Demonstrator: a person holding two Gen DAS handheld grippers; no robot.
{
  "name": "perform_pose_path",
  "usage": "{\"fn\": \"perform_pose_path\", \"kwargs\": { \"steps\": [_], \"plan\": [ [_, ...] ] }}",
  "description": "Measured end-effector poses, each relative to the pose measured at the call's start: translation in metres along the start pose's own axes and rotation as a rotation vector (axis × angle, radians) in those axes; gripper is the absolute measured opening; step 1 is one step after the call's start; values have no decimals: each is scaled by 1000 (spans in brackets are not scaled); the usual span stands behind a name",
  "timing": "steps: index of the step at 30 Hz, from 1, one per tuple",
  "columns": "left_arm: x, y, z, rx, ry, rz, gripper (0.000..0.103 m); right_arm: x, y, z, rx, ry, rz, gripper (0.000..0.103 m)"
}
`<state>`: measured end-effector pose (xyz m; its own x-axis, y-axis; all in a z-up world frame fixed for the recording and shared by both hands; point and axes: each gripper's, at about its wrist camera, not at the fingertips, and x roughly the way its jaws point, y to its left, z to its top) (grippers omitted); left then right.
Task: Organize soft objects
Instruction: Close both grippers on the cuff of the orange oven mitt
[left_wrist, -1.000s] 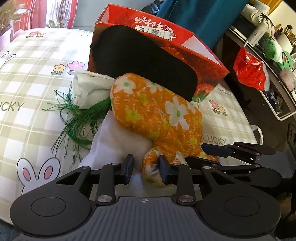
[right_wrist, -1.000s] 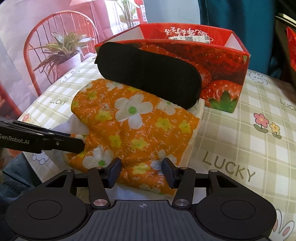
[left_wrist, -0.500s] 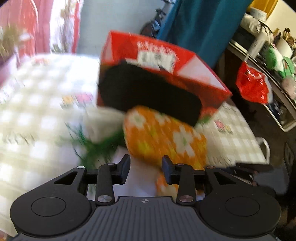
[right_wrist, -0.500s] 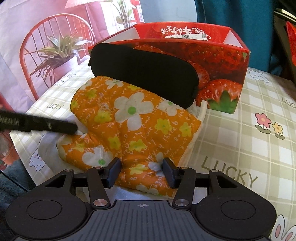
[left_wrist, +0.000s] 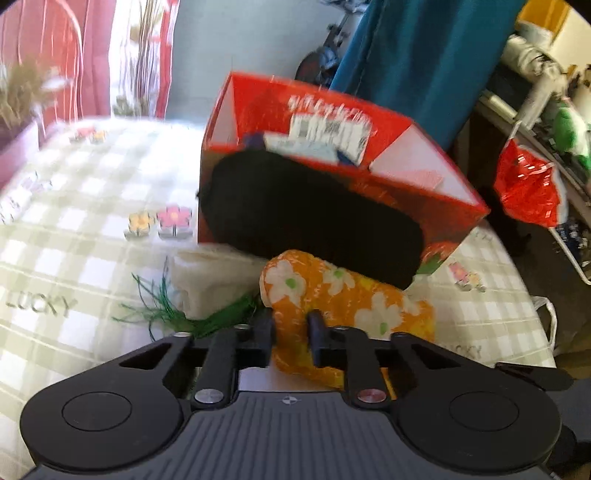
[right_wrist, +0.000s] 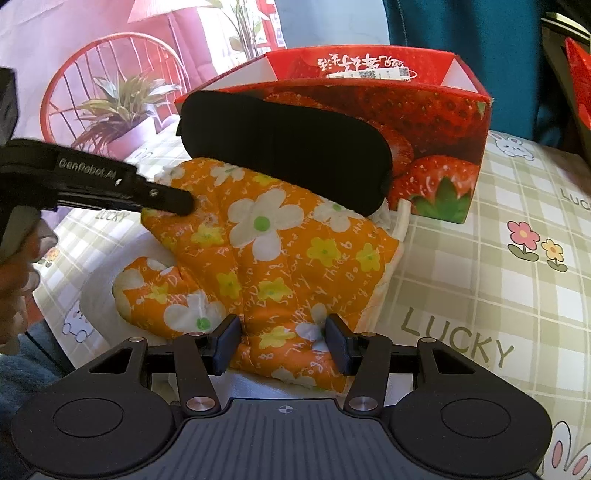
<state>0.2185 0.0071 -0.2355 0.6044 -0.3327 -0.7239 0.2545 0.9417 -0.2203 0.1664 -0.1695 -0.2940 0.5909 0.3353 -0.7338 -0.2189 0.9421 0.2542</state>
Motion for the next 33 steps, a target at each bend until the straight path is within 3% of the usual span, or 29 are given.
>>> {"fn": "perform_pose_path", "kwargs": {
  "steps": [5,13,18,21,27,32,33],
  "plan": [
    [-38,-11,-11,28,-91,27,16,-16,0,5,28,-52,20,51],
    [-20,16,-33,-132,9,44,17,-21,-13,6,107,-62,22,54],
    [-16,15,-36,-115,19,56,17,-15,-20,-1,141,-45,3,62],
    [-14,15,-39,-108,23,63,17,-13,-20,-4,141,-43,-2,61],
    [-13,17,-45,-110,33,74,17,-21,-15,0,120,-65,12,47],
    [-10,19,-48,-119,45,78,17,-29,-12,7,88,-93,14,17],
    [-10,19,-48,-121,46,78,17,-29,-12,7,85,-94,19,16]
  ]
}}
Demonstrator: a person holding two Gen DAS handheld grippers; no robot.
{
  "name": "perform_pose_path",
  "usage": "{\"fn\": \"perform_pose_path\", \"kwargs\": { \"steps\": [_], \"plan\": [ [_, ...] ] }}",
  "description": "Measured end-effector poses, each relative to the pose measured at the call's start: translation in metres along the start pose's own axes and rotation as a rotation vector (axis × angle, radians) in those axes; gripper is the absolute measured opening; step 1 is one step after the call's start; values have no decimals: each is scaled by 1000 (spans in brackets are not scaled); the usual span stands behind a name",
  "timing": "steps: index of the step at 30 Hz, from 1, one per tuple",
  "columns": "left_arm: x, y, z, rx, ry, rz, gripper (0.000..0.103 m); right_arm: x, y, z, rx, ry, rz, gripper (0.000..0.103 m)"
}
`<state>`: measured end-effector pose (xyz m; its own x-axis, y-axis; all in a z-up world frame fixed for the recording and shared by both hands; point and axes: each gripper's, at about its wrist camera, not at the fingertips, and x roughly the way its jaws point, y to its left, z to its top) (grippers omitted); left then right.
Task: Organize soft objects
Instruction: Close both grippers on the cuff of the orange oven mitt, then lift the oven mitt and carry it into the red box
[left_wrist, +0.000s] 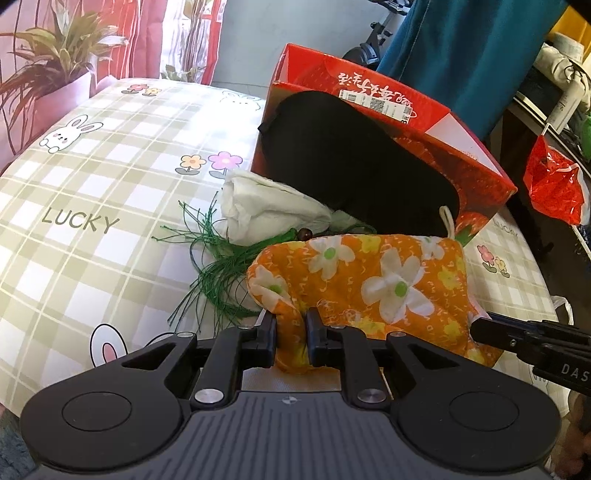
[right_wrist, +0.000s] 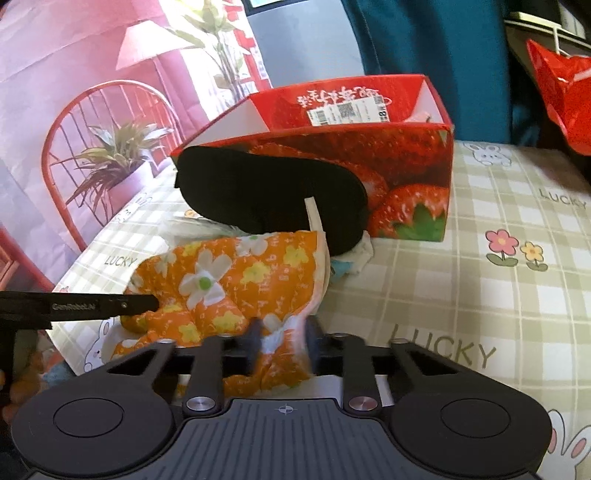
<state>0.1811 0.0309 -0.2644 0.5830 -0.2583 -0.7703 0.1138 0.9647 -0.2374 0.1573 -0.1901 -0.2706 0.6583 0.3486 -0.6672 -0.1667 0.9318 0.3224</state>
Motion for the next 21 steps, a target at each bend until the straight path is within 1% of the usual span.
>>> {"fn": "perform_pose_path", "kwargs": {
  "steps": [3,6,8,10,14,15,16,17,19,21],
  "plan": [
    [1,-1,-2,1,5,-3,18,-1,1,-1,0,-5,11,16],
    [3,0,-3,2,10,-4,18,3,-1,-3,16,5,7,22],
    [5,0,-3,-6,14,-7,18,6,-5,-5,36,15,4,30],
    [5,0,-3,-7,14,-8,18,8,-8,-7,62,27,-1,33],
    [7,0,-3,-9,13,-8,18,10,-14,-9,106,38,11,34],
    [7,1,-3,-11,12,-9,18,11,-14,-10,111,39,14,34],
    [6,0,-3,-10,10,-7,18,11,-14,-10,111,44,18,28],
    [6,0,-4,-7,9,-5,18,11,-14,-11,106,44,21,20],
    [6,-2,-4,-6,4,-4,18,8,-10,-9,79,33,11,12],
    [4,-1,-3,-11,-4,-8,17,4,-6,-6,48,17,10,11]
  ]
}}
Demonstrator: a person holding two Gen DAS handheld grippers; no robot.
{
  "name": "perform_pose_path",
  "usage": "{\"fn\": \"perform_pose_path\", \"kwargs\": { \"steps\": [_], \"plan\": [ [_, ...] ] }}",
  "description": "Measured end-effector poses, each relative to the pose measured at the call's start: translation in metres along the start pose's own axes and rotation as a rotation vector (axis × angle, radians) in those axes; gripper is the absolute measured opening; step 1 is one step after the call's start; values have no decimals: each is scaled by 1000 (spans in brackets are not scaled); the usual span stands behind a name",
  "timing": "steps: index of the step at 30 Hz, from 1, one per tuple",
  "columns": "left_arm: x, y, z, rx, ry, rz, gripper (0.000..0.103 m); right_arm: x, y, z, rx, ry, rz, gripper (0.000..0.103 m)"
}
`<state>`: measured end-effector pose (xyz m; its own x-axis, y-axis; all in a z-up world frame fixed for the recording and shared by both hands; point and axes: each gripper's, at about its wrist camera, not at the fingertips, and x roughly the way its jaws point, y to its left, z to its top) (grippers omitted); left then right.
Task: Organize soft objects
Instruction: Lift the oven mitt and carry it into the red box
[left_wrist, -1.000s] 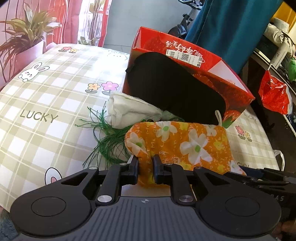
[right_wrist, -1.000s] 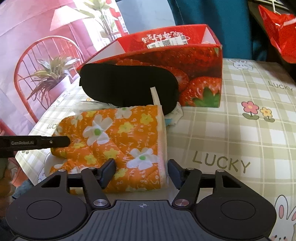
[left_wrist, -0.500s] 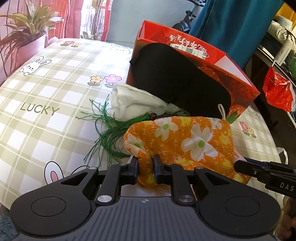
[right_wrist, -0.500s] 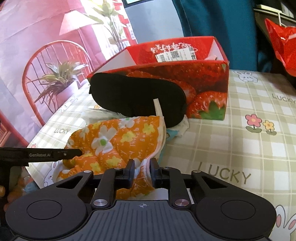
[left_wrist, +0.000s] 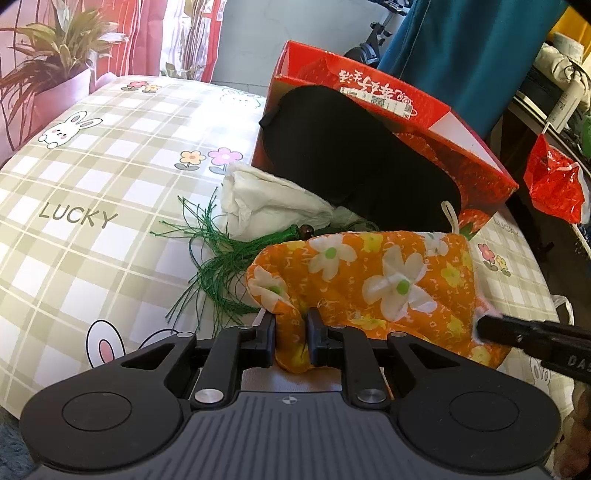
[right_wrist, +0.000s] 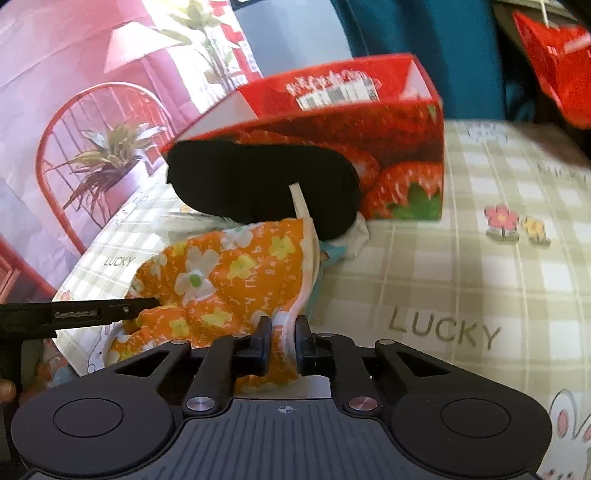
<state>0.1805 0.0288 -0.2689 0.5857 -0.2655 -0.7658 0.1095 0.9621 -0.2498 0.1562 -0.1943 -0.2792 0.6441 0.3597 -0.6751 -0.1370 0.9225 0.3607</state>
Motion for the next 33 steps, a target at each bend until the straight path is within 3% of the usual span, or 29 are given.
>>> {"fn": "perform_pose_path", "kwargs": {
  "steps": [12,22,33],
  "plan": [
    [-54,-21,41,110,-229,-56,15,-43,11,34,-108,-175,20,8],
    [-64,-34,82,153,-290,-79,15,-65,18,64,-144,-268,27,8],
    [-21,-59,155,181,-294,-76,14,-42,11,119,-143,-301,6,8]
  ]
}}
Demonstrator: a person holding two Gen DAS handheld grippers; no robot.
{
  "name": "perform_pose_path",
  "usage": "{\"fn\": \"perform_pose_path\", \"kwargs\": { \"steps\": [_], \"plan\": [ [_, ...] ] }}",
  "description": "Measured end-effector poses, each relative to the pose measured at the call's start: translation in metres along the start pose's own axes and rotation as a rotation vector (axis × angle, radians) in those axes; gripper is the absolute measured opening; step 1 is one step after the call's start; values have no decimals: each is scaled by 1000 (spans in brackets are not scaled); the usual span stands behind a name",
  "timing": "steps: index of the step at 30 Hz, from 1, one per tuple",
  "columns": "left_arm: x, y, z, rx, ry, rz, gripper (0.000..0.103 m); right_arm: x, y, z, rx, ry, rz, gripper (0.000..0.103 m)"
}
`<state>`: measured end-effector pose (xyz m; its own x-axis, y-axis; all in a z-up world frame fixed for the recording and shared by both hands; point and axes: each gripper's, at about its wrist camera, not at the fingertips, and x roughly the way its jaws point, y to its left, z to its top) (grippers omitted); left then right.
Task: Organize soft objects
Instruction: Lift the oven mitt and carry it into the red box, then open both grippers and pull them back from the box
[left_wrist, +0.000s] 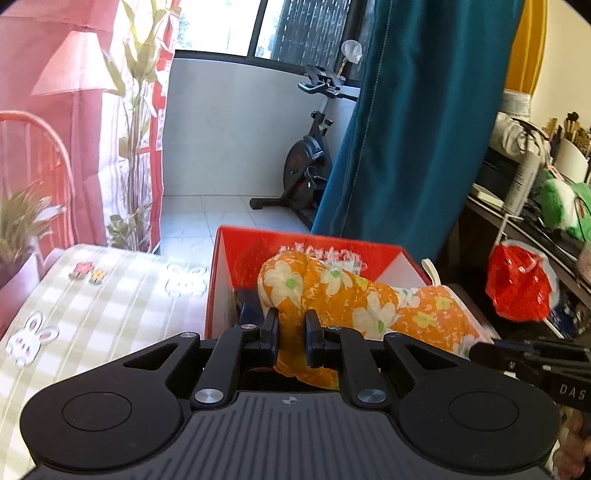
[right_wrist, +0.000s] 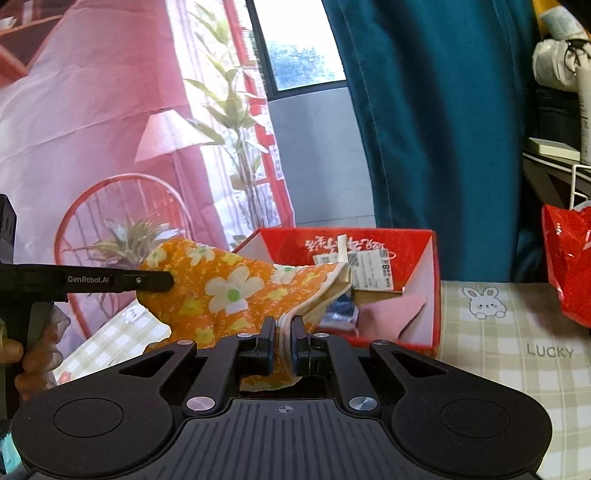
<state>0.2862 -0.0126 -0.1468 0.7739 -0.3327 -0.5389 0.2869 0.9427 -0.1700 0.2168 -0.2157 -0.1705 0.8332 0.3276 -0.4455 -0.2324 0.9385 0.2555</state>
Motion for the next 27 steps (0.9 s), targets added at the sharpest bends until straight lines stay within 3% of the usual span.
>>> {"fn": "perform_pose_path", "kwargs": {
  "steps": [3,7,12,22,26,27],
  "plan": [
    [30,3,20,-3,28,-10,14,19,-12,13,22,1,-7,7],
    [80,7,38,-39,122,-21,14,51,-33,30,58,13,-32,7],
    [127,9,49,-30,170,-9,14,92,-59,33,132,34,-71,7],
    [174,20,49,-63,230,44,15,152,-68,41,62,124,-154,7],
    [179,26,51,-86,247,59,24,161,-61,43,2,135,-179,12],
    [179,27,51,-83,247,68,34,162,-60,43,-3,140,-187,14]
  ]
}}
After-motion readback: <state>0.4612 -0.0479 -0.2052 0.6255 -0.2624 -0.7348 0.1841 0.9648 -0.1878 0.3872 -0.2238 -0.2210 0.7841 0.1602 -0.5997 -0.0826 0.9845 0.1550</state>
